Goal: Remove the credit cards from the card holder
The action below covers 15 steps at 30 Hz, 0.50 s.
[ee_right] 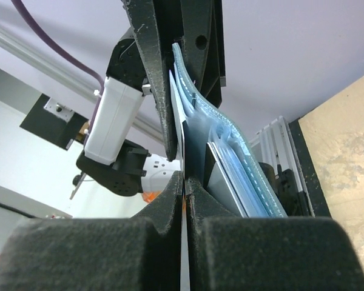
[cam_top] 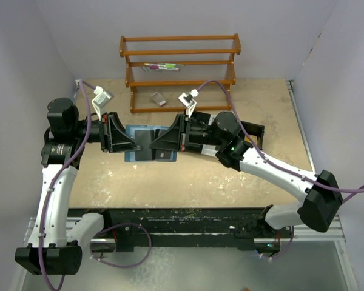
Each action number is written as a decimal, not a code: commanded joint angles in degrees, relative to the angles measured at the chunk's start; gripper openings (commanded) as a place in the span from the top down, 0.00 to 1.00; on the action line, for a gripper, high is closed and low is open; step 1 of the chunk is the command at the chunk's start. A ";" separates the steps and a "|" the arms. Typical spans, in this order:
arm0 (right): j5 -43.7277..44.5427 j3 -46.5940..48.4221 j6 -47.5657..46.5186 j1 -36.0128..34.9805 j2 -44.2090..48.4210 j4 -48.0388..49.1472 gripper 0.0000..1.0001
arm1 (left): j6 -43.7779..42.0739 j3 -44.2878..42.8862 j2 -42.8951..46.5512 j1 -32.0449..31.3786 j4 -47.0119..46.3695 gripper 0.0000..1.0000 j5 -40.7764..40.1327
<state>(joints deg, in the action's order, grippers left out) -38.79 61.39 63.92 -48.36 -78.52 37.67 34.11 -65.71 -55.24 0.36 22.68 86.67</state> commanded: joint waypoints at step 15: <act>-0.59 -1.94 2.40 -0.16 3.06 6.60 0.88 | 4.37 0.32 1.36 0.08 -5.79 0.94 2.58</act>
<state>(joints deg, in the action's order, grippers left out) -38.98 59.46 64.93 -48.38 -77.21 39.29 37.39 -65.67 -55.16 0.36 20.14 87.66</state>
